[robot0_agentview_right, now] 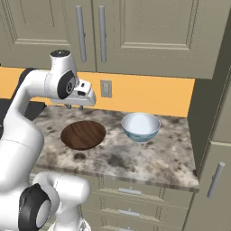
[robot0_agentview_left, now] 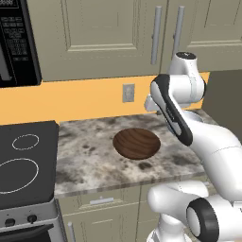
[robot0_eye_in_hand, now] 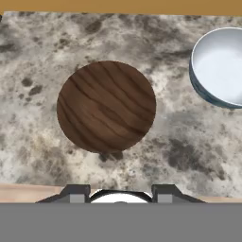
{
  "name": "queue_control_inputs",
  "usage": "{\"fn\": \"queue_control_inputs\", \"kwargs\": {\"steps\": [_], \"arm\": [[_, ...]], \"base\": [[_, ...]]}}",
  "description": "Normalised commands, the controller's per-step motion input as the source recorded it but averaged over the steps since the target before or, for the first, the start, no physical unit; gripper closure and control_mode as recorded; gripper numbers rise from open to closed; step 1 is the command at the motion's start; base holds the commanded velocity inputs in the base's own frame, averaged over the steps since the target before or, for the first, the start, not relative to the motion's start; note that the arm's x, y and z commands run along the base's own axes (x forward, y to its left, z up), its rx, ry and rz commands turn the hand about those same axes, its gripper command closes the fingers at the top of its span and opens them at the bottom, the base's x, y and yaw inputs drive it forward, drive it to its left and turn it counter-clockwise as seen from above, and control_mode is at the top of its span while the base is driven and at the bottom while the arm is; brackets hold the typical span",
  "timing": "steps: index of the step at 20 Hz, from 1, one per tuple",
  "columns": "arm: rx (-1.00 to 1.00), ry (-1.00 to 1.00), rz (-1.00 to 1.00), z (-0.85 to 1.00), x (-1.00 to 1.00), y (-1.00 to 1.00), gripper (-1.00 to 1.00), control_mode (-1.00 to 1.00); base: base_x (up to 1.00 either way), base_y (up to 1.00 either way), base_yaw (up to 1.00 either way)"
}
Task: Open the cabinet. Pick the bowls from the counter and place them in the cabinet. Then close the cabinet.
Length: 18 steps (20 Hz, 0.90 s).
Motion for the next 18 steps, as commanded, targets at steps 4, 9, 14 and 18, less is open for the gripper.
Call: {"fn": "queue_control_inputs", "kwargs": {"steps": [4, 9, 14, 18], "arm": [[0.00, -0.05, 0.00, 0.00, -0.11, -0.01, -1.00, -1.00], [0.00, -0.23, 0.00, 0.07, -0.29, -0.21, -1.00, -1.00], [-0.02, -0.26, 0.00, 0.22, -0.04, -0.28, -1.00, -1.00], [-0.02, -0.20, 0.00, 0.46, 0.00, -0.31, -1.00, -1.00]], "base": [[0.00, 0.00, 0.00], [0.00, 0.00, 0.00], [0.00, 0.00, 0.00], [0.00, 0.00, 0.00]]}}
